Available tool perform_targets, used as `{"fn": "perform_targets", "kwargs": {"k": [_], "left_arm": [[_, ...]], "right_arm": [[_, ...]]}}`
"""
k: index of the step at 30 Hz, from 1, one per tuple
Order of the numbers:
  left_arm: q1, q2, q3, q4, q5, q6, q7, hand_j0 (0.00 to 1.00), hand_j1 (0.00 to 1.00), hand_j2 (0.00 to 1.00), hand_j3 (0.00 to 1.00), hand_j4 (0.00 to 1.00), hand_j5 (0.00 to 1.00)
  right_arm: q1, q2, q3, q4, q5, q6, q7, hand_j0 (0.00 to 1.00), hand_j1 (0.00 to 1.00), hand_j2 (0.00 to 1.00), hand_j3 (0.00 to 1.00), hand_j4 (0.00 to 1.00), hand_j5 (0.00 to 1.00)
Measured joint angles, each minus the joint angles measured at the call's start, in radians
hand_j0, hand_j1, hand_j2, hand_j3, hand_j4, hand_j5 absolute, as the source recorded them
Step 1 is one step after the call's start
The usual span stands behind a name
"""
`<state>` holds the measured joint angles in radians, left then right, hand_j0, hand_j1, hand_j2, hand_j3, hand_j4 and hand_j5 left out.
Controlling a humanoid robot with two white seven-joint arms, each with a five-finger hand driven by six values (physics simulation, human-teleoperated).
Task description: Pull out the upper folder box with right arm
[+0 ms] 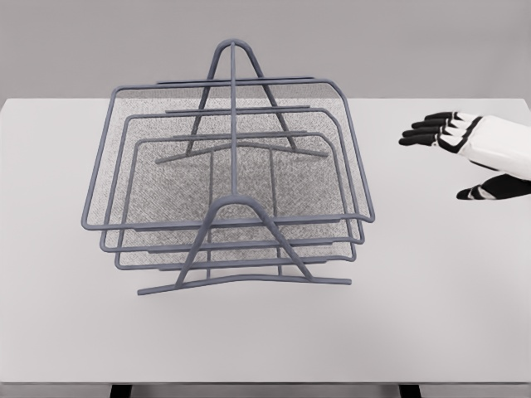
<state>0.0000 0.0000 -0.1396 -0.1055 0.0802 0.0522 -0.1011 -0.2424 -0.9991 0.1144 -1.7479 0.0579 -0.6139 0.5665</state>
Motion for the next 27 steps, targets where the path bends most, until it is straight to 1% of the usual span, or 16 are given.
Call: {"fn": "perform_targets", "kwargs": {"k": [1, 3, 4, 5, 6, 7, 8, 9, 10, 12, 14, 15, 18, 20, 23, 27], "left_arm": [[0.0, 0.0, 0.0, 0.0, 0.0, 0.0, 0.0, 1.0, 1.0, 1.0, 1.0, 1.0, 1.0], [0.0, 0.0, 0.0, 0.0, 0.0, 0.0, 0.0, 1.0, 1.0, 1.0, 1.0, 1.0, 1.0], [0.0, 0.0, 0.0, 0.0, 0.0, 0.0, 0.0, 1.0, 1.0, 1.0, 1.0, 1.0, 1.0], [0.0, 0.0, 0.0, 0.0, 0.0, 0.0, 0.0, 1.0, 1.0, 1.0, 1.0, 1.0, 1.0], [0.0, 0.0, 0.0, 0.0, 0.0, 0.0, 0.0, 1.0, 1.0, 1.0, 1.0, 1.0, 1.0], [0.0, 0.0, 0.0, 0.0, 0.0, 0.0, 0.0, 1.0, 1.0, 1.0, 1.0, 1.0, 1.0], [0.0, 0.0, 0.0, 0.0, 0.0, 0.0, 0.0, 1.0, 1.0, 1.0, 1.0, 1.0, 1.0], [0.0, 0.0, 0.0, 0.0, 0.0, 0.0, 0.0, 1.0, 1.0, 1.0, 1.0, 1.0, 1.0], [0.0, 0.0, 0.0, 0.0, 0.0, 0.0, 0.0, 1.0, 1.0, 1.0, 1.0, 1.0, 1.0], [0.0, 0.0, 0.0, 0.0, 0.0, 0.0, 0.0, 1.0, 1.0, 1.0, 1.0, 1.0, 1.0], [0.0, 0.0, 0.0, 0.0, 0.0, 0.0, 0.0, 1.0, 1.0, 1.0, 1.0, 1.0, 1.0], [0.0, 0.0, 0.0, 0.0, 0.0, 0.0, 0.0, 1.0, 1.0, 1.0, 1.0, 1.0, 1.0], [0.0, 0.0, 0.0, 0.0, 0.0, 0.0, 0.0, 1.0, 1.0, 1.0, 1.0, 1.0, 1.0], [0.0, 0.0, 0.0, 0.0, 0.0, 0.0, 0.0, 1.0, 1.0, 1.0, 1.0, 1.0, 1.0], [0.0, 0.0, 0.0, 0.0, 0.0, 0.0, 0.0, 1.0, 1.0, 1.0, 1.0, 1.0, 1.0], [0.0, 0.0, 0.0, 0.0, 0.0, 0.0, 0.0, 1.0, 1.0, 1.0, 1.0, 1.0, 1.0]], "right_arm": [[-0.002, 0.001, 0.001, 0.0, 0.01, 0.0, 0.0, 1.0, 1.0, 1.0, 1.0, 1.0, 1.0], [-0.028, 0.014, 0.001, 0.0, 0.025, 0.0, 0.0, 1.0, 1.0, 1.0, 1.0, 1.0, 1.0], [-0.071, 0.042, -0.001, -0.002, 0.066, 0.001, 0.0, 1.0, 1.0, 1.0, 1.0, 1.0, 1.0], [-0.093, 0.088, -0.002, -0.003, 0.143, 0.001, 0.0, 1.0, 1.0, 1.0, 1.0, 1.0, 1.0], [-0.167, 0.123, -0.001, 0.008, 0.2, 0.001, 0.0, 1.0, 1.0, 1.0, 1.0, 1.0, 1.0], [-0.199, 0.147, 0.001, 0.036, 0.24, 0.002, 0.0, 1.0, 1.0, 1.0, 1.0, 1.0, 1.0], [-0.258, 0.163, 0.017, 0.078, 0.267, 0.001, 0.0, 1.0, 1.0, 1.0, 1.0, 1.0, 1.0], [-0.328, 0.175, 0.059, 0.133, 0.273, 0.003, -0.001, 1.0, 1.0, 1.0, 1.0, 1.0, 1.0], [-0.359, 0.18, 0.106, 0.19, 0.271, 0.003, -0.001, 1.0, 1.0, 1.0, 1.0, 1.0, 1.0], [-0.36, 0.185, 0.196, 0.268, 0.262, 0.001, -0.001, 1.0, 1.0, 1.0, 1.0, 1.0, 1.0], [-0.359, 0.189, 0.262, 0.304, 0.258, 0.0, -0.001, 1.0, 1.0, 1.0, 1.0, 1.0, 1.0], [-0.354, 0.188, 0.281, 0.301, 0.254, -0.001, -0.002, 1.0, 1.0, 1.0, 1.0, 1.0, 1.0], [-0.354, 0.13, 0.313, 0.232, 0.171, 0.0, -0.002, 1.0, 1.0, 1.0, 1.0, 1.0, 1.0], [-0.357, 0.111, 0.329, 0.203, 0.139, 0.0, -0.003, 1.0, 1.0, 1.0, 1.0, 1.0, 1.0], [-0.362, 0.102, 0.353, 0.185, 0.118, 0.0, -0.003, 1.0, 1.0, 1.0, 1.0, 1.0, 1.0], [-0.374, 0.107, 0.39, 0.181, 0.114, 0.0, -0.003, 1.0, 1.0, 1.0, 1.0, 1.0, 1.0]]}}
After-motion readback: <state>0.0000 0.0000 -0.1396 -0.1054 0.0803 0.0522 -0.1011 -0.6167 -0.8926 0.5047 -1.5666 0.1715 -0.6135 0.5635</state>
